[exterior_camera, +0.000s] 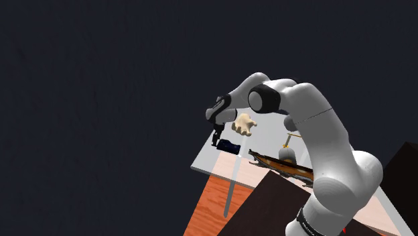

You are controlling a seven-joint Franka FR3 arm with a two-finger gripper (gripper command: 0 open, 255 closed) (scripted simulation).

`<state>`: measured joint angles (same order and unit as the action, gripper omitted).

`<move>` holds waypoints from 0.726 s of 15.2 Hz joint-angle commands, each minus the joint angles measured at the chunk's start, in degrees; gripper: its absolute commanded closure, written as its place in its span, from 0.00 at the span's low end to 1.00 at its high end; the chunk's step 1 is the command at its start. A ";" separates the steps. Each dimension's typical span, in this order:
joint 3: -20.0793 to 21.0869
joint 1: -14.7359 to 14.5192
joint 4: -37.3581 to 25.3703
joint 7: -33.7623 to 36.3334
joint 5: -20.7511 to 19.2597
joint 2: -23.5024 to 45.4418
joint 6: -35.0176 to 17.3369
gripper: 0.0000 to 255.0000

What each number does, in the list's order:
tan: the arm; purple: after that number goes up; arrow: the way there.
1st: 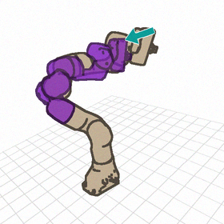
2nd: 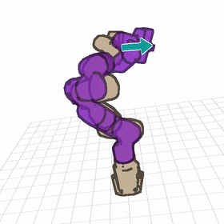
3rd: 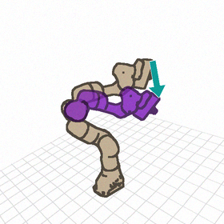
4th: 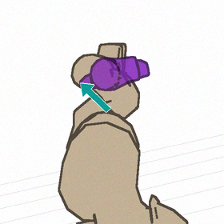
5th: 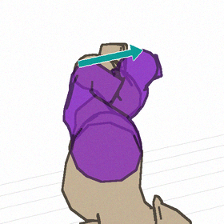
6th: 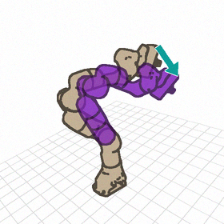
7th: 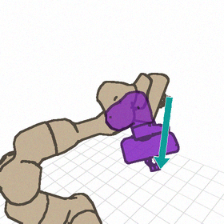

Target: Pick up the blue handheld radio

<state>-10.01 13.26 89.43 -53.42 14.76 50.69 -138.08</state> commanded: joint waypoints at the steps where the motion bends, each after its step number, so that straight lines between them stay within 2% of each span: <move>1: 0.23 0.23 -0.73 -0.19 0.17 1.35 -0.65 0.00; 6: 0.60 0.52 -1.89 -0.36 0.45 3.69 -1.84 0.00; 7: 0.61 0.53 -1.92 -0.36 0.46 3.73 -1.85 1.00; 11: 0.61 0.53 -2.05 -0.33 0.45 3.81 -1.82 1.00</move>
<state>-9.41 13.79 87.39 -53.75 15.21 54.48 -139.89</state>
